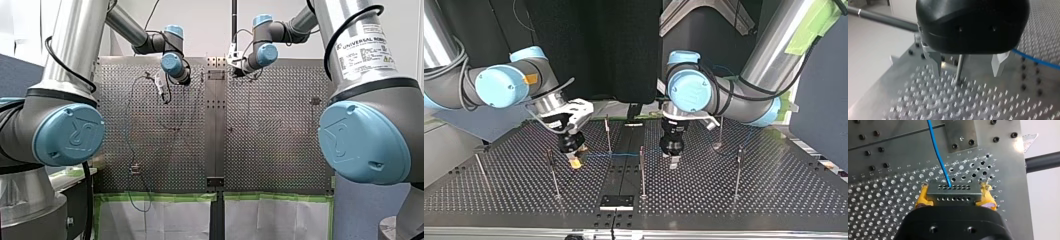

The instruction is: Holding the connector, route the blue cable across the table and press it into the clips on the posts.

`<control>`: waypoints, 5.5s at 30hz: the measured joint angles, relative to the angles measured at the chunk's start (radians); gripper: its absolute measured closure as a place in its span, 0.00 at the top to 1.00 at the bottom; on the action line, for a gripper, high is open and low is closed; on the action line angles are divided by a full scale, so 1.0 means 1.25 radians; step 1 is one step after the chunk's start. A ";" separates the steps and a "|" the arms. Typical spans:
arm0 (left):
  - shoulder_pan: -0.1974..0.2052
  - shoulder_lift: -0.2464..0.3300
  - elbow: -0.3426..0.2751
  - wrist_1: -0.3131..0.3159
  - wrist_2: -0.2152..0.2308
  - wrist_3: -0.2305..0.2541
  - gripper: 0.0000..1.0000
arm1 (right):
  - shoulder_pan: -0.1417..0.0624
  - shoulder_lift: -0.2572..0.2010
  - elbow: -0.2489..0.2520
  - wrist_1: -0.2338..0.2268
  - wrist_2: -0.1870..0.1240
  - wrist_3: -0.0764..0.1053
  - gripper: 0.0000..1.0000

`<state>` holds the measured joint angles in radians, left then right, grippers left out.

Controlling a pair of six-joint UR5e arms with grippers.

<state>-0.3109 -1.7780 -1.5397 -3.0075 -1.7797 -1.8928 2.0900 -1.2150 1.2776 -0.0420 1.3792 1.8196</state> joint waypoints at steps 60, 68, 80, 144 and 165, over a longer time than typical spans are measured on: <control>-0.217 -0.063 0.172 -0.090 -0.141 0.065 1.00 | -0.037 -0.063 0.011 0.046 0.023 -0.007 0.00; -0.214 -0.117 0.226 -0.092 -0.150 0.065 1.00 | -0.033 -0.063 0.011 0.046 0.023 -0.007 0.00; -0.207 -0.189 0.311 -0.098 -0.158 0.072 1.00 | -0.032 -0.062 0.011 0.046 0.023 -0.008 0.00; -0.248 -0.102 0.130 0.014 -0.269 0.053 0.00 | -0.032 -0.076 0.083 0.043 0.023 -0.012 0.00; -0.256 -0.119 -0.017 0.161 -0.222 0.053 0.00 | -0.036 -0.075 0.188 0.020 0.034 -0.013 0.00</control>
<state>-0.6315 -1.9264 -1.5610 -2.8062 -2.0567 -1.8271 2.0450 -1.3082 1.5125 -0.0175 1.4217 1.8033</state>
